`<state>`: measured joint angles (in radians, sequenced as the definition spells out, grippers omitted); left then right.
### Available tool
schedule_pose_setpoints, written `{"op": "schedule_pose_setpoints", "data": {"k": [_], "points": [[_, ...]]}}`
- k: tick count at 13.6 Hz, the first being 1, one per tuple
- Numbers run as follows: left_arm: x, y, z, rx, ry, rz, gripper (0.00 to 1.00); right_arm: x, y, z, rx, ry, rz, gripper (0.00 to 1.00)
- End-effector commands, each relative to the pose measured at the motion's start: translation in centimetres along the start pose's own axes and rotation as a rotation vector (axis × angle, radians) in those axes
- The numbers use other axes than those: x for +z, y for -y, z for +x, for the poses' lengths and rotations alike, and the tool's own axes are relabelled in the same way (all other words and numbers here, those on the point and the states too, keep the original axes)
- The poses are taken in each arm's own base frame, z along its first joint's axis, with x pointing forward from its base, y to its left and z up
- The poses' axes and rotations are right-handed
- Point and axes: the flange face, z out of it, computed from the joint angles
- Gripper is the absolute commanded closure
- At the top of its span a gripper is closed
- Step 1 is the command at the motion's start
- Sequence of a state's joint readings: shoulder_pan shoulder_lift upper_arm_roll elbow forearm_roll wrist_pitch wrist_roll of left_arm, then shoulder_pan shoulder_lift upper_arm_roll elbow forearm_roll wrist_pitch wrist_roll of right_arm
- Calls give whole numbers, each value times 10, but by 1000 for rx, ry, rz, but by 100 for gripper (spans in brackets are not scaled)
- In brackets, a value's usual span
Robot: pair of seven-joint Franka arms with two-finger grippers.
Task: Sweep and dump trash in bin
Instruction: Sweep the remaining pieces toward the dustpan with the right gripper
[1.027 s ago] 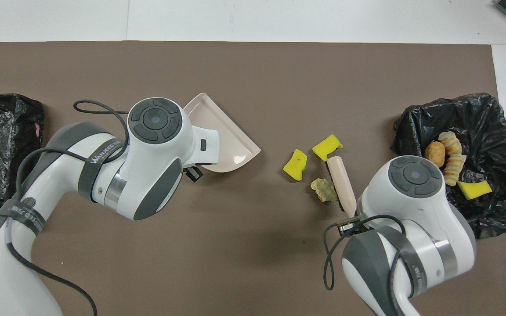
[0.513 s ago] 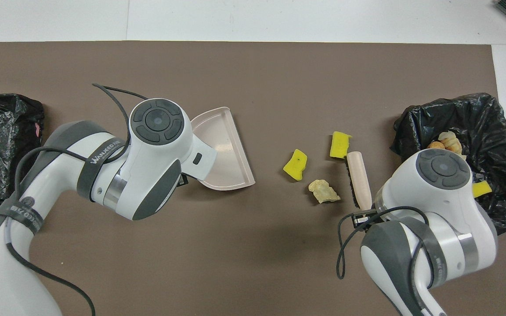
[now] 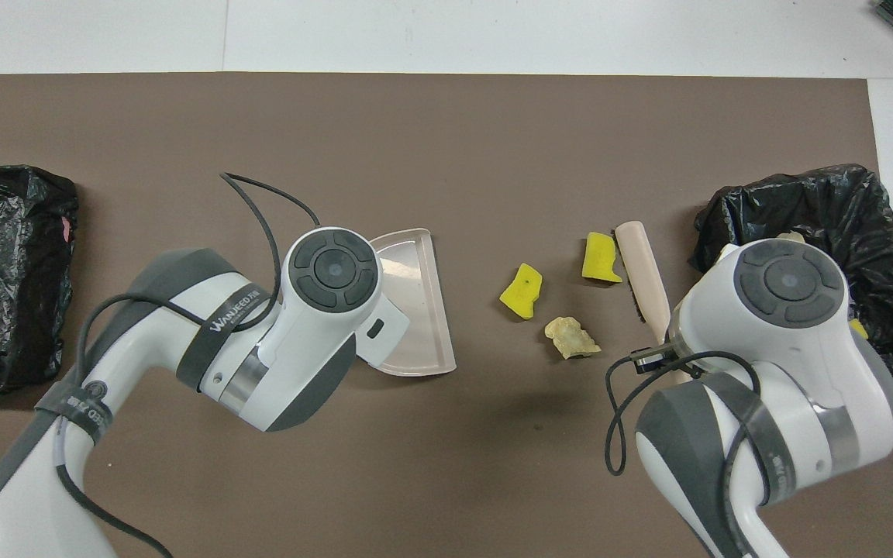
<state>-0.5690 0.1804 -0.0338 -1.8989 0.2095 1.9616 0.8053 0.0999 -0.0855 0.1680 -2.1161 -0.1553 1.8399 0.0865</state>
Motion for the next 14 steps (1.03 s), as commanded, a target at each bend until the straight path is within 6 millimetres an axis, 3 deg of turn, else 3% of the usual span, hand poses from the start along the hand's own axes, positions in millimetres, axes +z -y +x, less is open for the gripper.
{"op": "schedule_pose_setpoints", "data": {"k": [1,4,8,12,14], "points": [[3,-17,-3,36,12,23,100,33,-2,31,-111,-1,-70,100],[6,-20,-2,40,9,22,100,53,-7,40,-230,-1,-85,100],[12,-22,2,41,3,24,100,68,12,27,-204,40,23,100],[17,-27,-1,43,18,9,100,50,48,27,-149,62,258,100],[18,-26,-2,41,19,5,100,29,48,29,-140,54,281,100]]}}
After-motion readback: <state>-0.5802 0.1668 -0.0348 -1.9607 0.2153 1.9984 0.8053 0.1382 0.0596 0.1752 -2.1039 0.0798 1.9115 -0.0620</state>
